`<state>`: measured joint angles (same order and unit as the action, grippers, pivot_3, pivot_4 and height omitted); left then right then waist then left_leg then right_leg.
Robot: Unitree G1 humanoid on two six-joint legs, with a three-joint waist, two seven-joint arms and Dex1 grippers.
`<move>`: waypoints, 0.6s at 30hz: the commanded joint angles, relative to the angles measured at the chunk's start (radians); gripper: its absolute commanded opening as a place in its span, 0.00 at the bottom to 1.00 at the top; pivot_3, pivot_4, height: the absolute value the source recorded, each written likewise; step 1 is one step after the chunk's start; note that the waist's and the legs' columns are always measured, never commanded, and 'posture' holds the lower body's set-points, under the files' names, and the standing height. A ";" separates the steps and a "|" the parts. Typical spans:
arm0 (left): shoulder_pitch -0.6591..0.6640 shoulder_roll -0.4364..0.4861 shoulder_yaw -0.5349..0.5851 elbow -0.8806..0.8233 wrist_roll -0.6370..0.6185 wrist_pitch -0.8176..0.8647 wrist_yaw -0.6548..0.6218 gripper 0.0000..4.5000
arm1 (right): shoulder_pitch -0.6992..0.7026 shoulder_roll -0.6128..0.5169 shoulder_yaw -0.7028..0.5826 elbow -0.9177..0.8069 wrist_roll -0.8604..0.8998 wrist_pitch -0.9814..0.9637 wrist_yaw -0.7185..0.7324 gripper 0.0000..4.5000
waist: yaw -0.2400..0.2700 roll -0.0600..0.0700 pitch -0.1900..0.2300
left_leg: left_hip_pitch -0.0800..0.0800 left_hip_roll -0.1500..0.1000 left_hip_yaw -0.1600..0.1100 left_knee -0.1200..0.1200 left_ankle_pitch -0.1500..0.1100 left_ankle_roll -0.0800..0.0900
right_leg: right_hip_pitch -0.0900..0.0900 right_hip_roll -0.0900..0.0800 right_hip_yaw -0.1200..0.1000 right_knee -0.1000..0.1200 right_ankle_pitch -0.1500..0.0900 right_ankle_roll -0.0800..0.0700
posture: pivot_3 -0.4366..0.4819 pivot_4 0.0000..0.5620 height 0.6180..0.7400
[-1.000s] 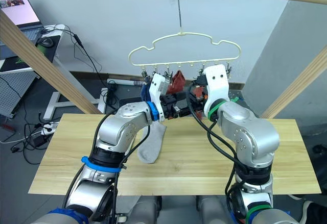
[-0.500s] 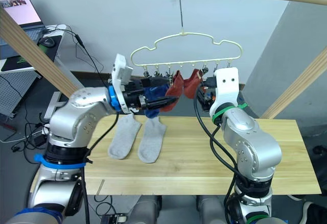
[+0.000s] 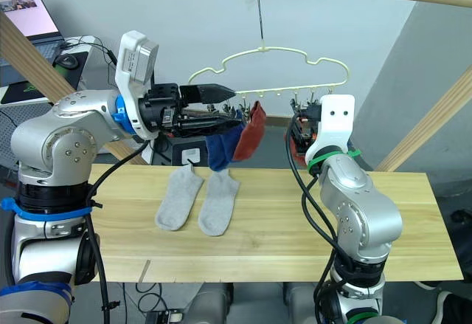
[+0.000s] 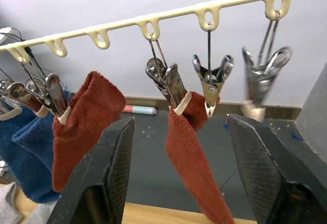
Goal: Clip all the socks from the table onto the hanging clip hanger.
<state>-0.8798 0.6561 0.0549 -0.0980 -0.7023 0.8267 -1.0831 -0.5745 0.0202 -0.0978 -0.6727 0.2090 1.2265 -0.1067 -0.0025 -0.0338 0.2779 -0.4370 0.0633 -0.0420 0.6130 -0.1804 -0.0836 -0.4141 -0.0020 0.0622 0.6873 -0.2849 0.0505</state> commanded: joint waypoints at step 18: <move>-0.002 0.032 0.002 -0.041 -0.008 -0.009 0.001 0.86 | -0.064 0.029 -0.026 0.055 -0.012 -0.062 -0.019 0.62 | 0.001 0.000 0.000 | 0.001 0.000 0.000 0.001 0.001 0.000 | 0.000 0.000 0.000 0.004 0.000 0.000 | 0.61 0.35 1.00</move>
<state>-0.8743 0.6727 0.0457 -0.0939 -0.7002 0.8252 -1.0806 -0.6161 0.0455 -0.1203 -0.5963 0.1971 1.1972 -0.1307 -0.0016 -0.0338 0.2778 -0.4364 0.0632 -0.0422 0.6144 -0.1792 -0.0831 -0.4144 -0.0019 0.0622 0.6914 -0.2849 0.0504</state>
